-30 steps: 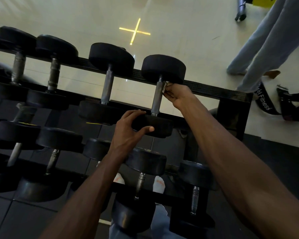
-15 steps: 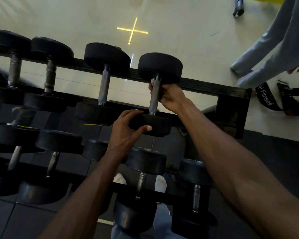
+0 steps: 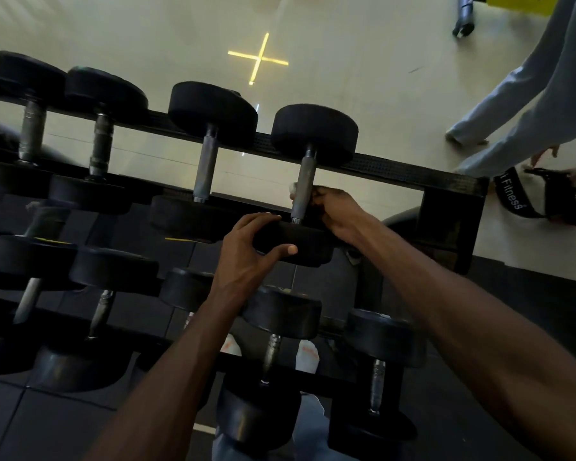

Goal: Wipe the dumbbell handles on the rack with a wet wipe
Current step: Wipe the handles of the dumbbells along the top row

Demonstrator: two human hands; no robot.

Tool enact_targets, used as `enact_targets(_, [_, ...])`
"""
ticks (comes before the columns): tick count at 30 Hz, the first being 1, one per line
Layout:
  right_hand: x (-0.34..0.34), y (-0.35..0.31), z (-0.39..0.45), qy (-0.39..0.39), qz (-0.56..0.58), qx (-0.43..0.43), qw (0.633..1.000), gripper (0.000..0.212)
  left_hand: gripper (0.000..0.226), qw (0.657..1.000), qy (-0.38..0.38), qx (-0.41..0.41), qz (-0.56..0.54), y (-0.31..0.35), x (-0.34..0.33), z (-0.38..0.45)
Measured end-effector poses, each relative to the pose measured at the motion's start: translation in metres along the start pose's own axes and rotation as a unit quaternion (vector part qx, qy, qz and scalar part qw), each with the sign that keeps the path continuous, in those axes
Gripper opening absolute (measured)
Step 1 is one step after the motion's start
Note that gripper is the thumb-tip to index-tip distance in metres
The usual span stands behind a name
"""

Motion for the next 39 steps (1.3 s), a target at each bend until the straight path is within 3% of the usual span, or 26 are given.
enact_targets(2, [0.006, -0.007, 0.006, 0.012, -0.006, 0.014, 1.000, 0.036, 0.070, 1.000, 0.001, 0.000, 0.003, 0.000, 0.000, 0.000])
enact_targets(6, [0.011, -0.041, 0.038, 0.073, 0.091, 0.052, 0.992, 0.039, 0.066, 1.000, 0.000, 0.003, 0.007, 0.000, 0.001, 0.001])
enact_targets(8, [0.009, -0.033, 0.030, 0.088, 0.068, 0.041, 0.993, 0.040, 0.067, 1.000, 0.000, 0.002, 0.009, 0.001, 0.001, 0.000])
enact_targets(13, [0.004, 0.002, -0.009, 0.004, -0.102, -0.022, 0.995, 0.033, 0.061, 1.000, 0.004, -0.013, 0.022, 0.002, 0.002, 0.001])
enact_targets(16, [0.006, -0.015, 0.006, 0.015, -0.051, 0.004, 0.999, 0.029, 0.064, 0.999, 0.000, -0.012, 0.029, 0.002, 0.002, 0.002])
enact_targets(19, [0.000, -0.022, 0.017, 0.002, 0.015, 0.010, 1.000, 0.039, 0.070, 1.000, -0.004, -0.002, 0.019, 0.001, 0.001, 0.002])
enact_targets(22, [0.005, 0.000, 0.000, -0.031, -0.123, -0.046, 0.991, 0.035, 0.068, 1.000, -0.004, 0.001, 0.014, 0.000, 0.002, 0.002])
enact_targets(24, [0.017, 0.009, -0.009, -0.019, -0.270, -0.062, 0.961, 0.034, 0.064, 1.000, -0.004, 0.001, 0.022, -0.001, 0.001, 0.002])
enact_targets(27, [0.021, -0.002, -0.008, 0.022, -0.385, -0.050, 0.921, 0.031, 0.063, 1.000, -0.005, 0.000, 0.024, 0.000, 0.000, 0.001])
enact_targets(31, [0.009, -0.008, -0.016, 0.037, -0.427, -0.060, 0.901, 0.029, 0.071, 1.000, -0.003, 0.005, 0.019, 0.000, 0.002, 0.002])
enact_targets(39, [0.006, -0.015, -0.025, 0.057, -0.469, -0.043, 0.880, 0.022, 0.066, 1.000, 0.000, -0.003, 0.017, 0.001, 0.001, 0.001])
Point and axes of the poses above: each hand's wrist, its own z-axis towards the middle knuckle, its own x-axis out of the back of the hand, y = z × x, the point moved 7 cm from there along z, towards the middle knuckle, and after that the axes turned 10 degrees about -z, right-handed, at the moved point
